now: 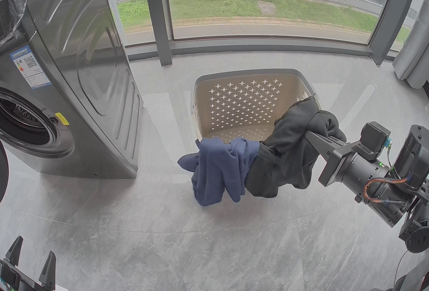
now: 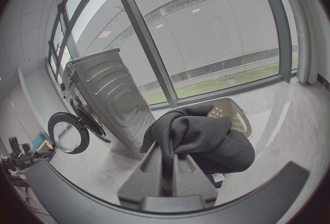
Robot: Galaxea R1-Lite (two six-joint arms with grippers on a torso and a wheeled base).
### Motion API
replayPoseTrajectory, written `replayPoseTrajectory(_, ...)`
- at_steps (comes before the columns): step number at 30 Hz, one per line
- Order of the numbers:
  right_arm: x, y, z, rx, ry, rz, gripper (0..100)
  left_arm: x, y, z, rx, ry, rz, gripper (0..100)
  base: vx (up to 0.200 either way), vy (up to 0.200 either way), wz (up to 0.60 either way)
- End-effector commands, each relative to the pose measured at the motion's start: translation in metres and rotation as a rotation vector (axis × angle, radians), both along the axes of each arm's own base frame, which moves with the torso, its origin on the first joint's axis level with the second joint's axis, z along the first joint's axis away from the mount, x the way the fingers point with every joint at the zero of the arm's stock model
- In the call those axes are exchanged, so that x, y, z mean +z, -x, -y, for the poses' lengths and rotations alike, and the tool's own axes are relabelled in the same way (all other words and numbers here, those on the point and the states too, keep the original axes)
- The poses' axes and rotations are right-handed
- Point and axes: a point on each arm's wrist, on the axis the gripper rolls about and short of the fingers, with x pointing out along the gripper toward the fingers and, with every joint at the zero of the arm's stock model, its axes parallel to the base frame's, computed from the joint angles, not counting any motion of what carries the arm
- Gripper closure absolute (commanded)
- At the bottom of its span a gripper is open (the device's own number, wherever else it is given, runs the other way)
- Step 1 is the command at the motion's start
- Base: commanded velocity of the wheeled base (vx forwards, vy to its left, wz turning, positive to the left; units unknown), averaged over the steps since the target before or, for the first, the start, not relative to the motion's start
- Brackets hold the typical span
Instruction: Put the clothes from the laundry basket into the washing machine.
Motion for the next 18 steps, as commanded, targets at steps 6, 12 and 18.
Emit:
replayPoseTrajectory(6, -0.0018, -0.0009, -0.001, 0.002, 0.005, -0.006, 100, -0.0047, -0.0004, 0.0, 0.0, 0.001, -0.006, 0, 0.0, 0.2, 0.0)
replayPoseTrajectory(12, -0.002, -0.0014, -0.0015, 0.004, 0.005, -0.006, 100, -0.0047, -0.0004, 0.0, 0.0, 0.001, -0.006, 0, 0.0, 0.2, 0.0)
replayPoseTrajectory(18, -0.0024, -0.0016, -0.0018, 0.005, 0.006, -0.007, 100, -0.0047, -0.0004, 0.0, 0.0, 0.001, -0.006, 0, 0.0, 0.2, 0.0)
